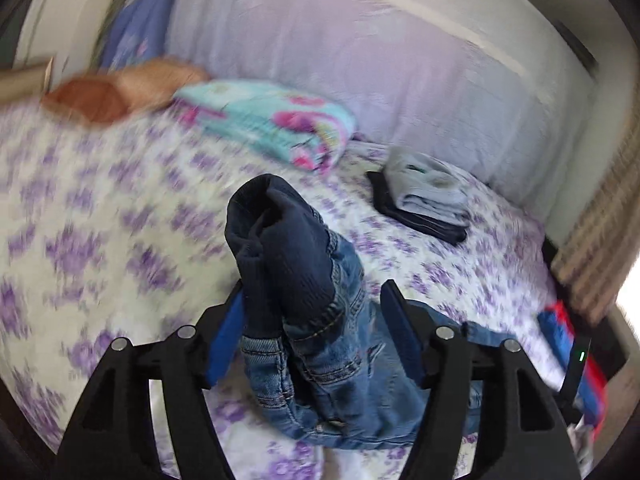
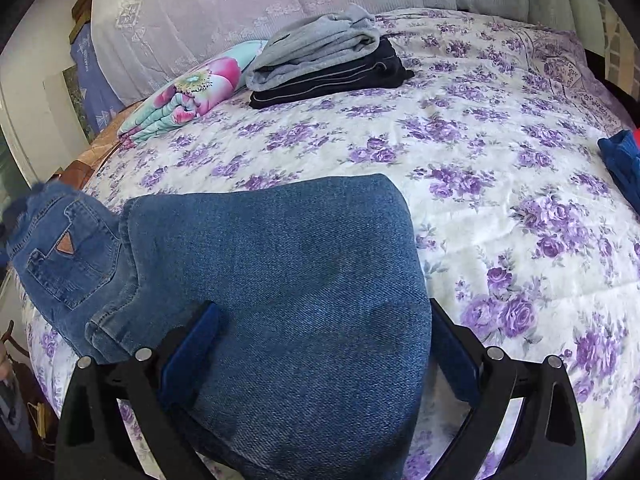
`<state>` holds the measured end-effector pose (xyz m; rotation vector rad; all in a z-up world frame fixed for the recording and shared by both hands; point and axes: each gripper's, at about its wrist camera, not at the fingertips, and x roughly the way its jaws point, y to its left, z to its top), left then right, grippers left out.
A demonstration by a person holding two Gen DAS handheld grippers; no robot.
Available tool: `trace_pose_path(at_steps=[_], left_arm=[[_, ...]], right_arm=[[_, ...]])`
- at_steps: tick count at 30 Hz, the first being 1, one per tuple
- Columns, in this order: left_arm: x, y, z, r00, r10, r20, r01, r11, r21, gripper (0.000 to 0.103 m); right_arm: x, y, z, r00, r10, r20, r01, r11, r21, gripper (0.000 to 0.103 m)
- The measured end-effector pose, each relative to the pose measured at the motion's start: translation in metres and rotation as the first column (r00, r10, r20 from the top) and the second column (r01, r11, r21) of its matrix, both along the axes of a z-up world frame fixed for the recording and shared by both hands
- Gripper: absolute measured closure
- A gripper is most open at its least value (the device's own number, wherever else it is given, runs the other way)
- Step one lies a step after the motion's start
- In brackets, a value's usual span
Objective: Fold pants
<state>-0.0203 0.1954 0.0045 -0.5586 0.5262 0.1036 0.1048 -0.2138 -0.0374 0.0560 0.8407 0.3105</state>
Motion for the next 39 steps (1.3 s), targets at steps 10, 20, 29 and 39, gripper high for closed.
trace_pose_path(at_steps=[10, 20, 29, 39], left_arm=[[-0.007, 0.065, -0.07, 0.997, -0.071, 0.0, 0.063, 0.888, -0.455, 0.018], [0.005, 0.049, -0.064, 0.996, -0.075, -0.056, 0.05, 0.93, -0.364, 0.065], [-0.011, -0.028, 0.034, 0.983, -0.162, 0.085, 0.163, 0.987, -0.008, 0.067], [-0.005, -0.119, 0.072, 0.948, -0.294, 0.12, 0.261, 0.936, 0.237, 0.071]], right_arm=[[0.0, 0.0, 0.0, 1.0, -0.002, 0.0, 0.002, 1.0, -0.001, 0.004], [0.0, 0.001, 0.001, 1.0, -0.002, -0.001, 0.002, 1.0, 0.0, 0.004], [-0.028, 0.028, 0.046, 0.967, -0.029, 0.254, 0.07, 0.986, -0.154, 0.004], [-0.006, 0.07, 0.016, 0.985, 0.097, 0.143, -0.045, 0.944, -0.328, 0.004]])
